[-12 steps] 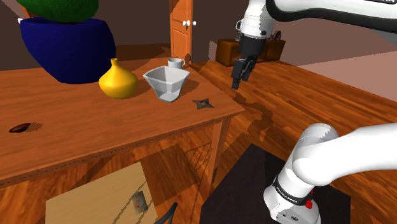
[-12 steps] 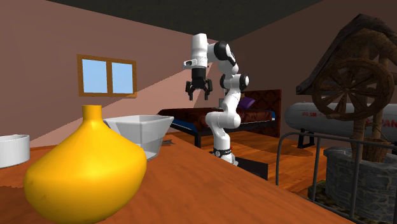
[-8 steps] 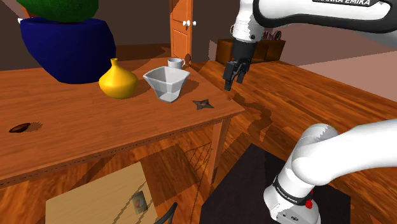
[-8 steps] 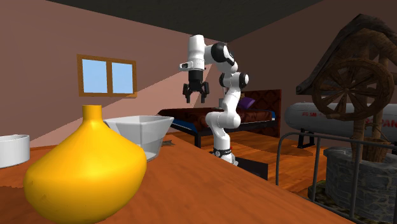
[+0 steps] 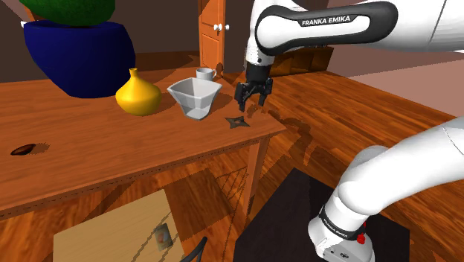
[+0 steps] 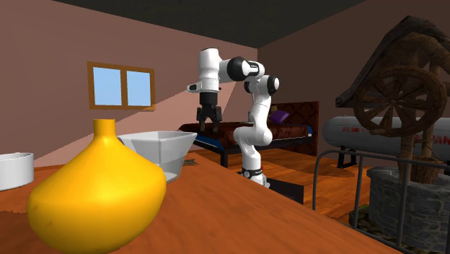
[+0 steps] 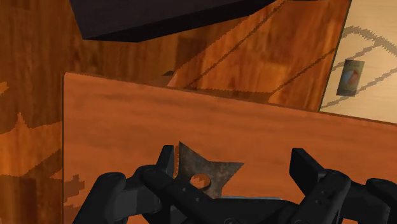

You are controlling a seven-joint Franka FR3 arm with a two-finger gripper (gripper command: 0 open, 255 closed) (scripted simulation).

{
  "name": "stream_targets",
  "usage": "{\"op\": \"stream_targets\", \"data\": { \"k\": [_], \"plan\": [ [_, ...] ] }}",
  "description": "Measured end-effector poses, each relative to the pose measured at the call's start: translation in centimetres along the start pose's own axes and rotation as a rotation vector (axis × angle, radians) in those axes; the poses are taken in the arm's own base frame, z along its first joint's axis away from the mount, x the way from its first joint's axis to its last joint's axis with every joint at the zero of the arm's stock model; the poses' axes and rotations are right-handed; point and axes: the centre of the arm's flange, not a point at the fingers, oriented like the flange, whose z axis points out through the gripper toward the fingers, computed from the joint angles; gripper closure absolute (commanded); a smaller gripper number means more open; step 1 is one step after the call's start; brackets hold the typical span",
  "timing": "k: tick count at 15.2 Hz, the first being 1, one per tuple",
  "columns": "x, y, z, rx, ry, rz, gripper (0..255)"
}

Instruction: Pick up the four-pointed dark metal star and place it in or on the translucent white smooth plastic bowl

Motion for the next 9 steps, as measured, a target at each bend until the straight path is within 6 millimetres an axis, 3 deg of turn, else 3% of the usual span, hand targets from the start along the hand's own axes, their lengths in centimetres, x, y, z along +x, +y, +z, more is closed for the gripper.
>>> {"op": "stream_targets", "data": {
  "k": [9],
  "plan": [
    [9.2,1.7,7.3,-0.016,-0.020,0.295,0]
  ]
}}
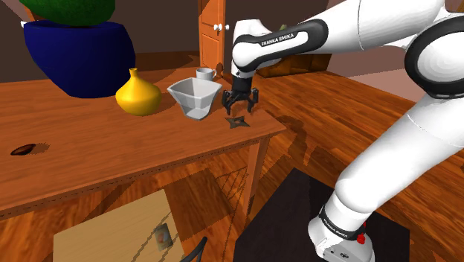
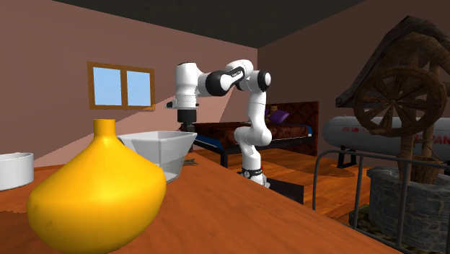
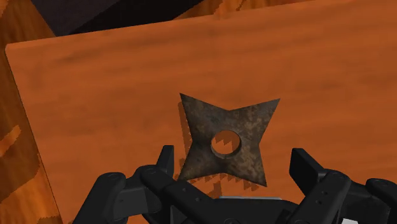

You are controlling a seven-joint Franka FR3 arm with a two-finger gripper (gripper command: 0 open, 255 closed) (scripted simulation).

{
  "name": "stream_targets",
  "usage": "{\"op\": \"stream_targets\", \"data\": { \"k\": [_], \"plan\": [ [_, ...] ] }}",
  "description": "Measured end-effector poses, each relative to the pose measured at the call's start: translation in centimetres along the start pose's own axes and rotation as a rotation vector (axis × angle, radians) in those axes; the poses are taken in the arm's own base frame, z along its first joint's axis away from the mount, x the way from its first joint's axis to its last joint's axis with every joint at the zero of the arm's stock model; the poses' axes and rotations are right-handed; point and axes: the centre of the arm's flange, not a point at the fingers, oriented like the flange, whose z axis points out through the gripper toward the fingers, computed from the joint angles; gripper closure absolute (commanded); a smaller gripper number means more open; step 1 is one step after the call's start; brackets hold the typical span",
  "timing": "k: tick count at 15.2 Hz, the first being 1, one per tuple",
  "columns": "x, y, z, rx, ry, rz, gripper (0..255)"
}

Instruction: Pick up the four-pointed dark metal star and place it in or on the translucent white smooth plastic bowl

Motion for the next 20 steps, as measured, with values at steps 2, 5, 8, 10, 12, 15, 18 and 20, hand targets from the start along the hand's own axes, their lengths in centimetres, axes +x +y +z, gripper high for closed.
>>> {"op": "stream_targets", "data": {
  "k": [2,5,8,10,12,15,18,20],
  "plan": [
    [0.6,-0.2,1.3,-0.001,-0.002,0.021,0],
    [0.8,-0.3,2.9,-0.001,-0.002,0.027,0],
    [0.8,-0.2,4.5,-0.001,-0.002,0.028,0],
    [0.8,-0.2,4.8,-0.001,-0.002,0.028,0],
    [0.8,-0.2,4.8,-0.001,-0.001,0.028,0],
    [0.8,-0.2,4.8,-0.001,-0.001,0.028,255],
    [0.8,-0.2,4.8,-0.001,-0.001,0.028,255],
    [0.8,-0.2,4.8,-0.001,-0.001,0.028,255]
  ]
}}
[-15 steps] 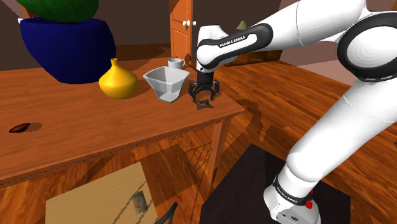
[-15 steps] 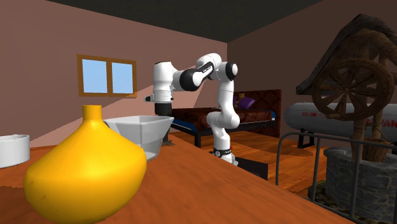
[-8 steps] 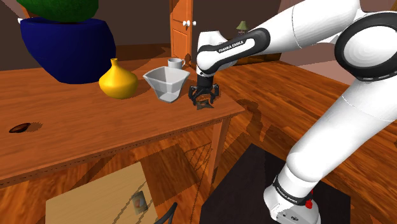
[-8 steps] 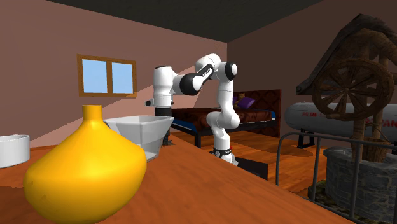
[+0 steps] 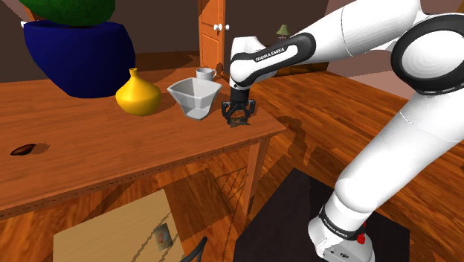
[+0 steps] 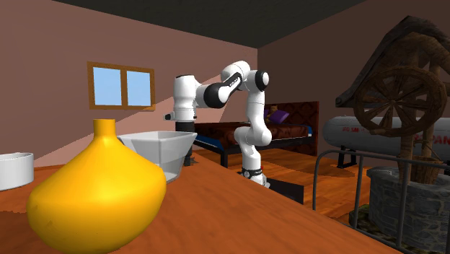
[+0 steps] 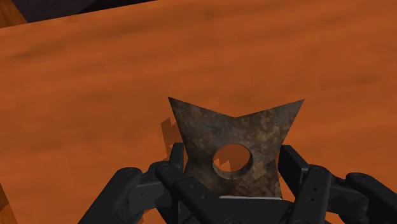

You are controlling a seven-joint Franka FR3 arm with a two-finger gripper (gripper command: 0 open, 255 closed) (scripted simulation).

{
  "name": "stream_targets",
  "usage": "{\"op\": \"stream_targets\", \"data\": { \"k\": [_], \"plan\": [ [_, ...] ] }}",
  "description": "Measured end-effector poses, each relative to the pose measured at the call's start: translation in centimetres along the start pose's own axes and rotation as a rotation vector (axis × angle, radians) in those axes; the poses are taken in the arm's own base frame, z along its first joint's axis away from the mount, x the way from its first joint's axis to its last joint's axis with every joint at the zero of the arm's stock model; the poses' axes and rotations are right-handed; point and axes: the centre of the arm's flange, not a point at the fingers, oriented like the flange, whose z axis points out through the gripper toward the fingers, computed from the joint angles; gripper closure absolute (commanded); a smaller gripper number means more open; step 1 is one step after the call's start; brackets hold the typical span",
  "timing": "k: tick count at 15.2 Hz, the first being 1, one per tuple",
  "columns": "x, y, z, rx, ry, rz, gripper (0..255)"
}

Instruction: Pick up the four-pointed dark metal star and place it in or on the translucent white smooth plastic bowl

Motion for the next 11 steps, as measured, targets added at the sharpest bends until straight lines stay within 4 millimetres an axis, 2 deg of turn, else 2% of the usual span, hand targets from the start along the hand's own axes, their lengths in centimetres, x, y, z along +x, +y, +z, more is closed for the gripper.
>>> {"op": "stream_targets", "data": {
  "k": [6,11],
  "plan": [
    [0.0,0.0,-0.2,0.000,0.000,0.000,255],
    [0.0,0.0,-2.7,0.000,0.000,0.000,255]
  ]
}}
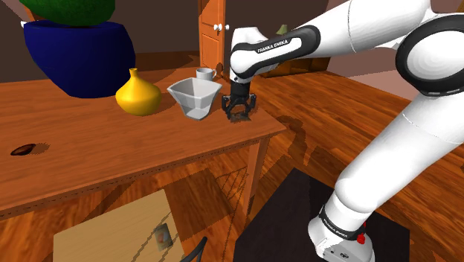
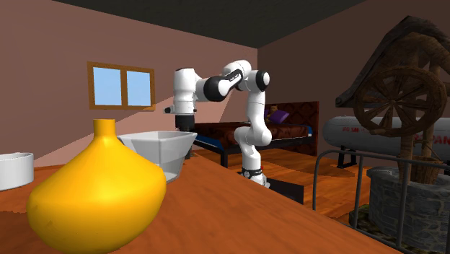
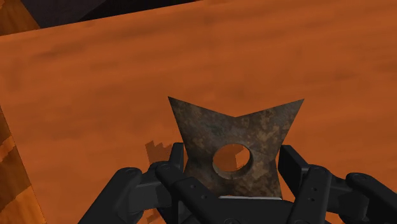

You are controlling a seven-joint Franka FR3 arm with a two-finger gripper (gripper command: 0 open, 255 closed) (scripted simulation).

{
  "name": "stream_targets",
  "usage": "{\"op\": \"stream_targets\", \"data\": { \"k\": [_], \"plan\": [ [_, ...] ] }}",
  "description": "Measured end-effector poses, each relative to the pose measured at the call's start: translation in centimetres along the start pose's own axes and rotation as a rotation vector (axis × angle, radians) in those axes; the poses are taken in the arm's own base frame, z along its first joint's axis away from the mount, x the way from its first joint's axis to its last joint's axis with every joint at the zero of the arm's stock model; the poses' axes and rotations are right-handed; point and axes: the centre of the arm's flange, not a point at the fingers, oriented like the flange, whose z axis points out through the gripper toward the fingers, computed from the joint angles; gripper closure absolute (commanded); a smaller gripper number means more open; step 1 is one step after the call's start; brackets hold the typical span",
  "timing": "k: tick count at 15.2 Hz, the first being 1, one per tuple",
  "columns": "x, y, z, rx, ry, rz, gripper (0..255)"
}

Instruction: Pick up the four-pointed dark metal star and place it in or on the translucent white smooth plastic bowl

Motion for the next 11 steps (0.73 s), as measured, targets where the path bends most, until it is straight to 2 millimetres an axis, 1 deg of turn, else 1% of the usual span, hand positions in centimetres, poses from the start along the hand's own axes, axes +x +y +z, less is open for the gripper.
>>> {"op": "stream_targets", "data": {
  "k": [11],
  "plan": [
    [0.0,0.0,-5.9,0.000,0.000,0.000,255]
  ]
}}
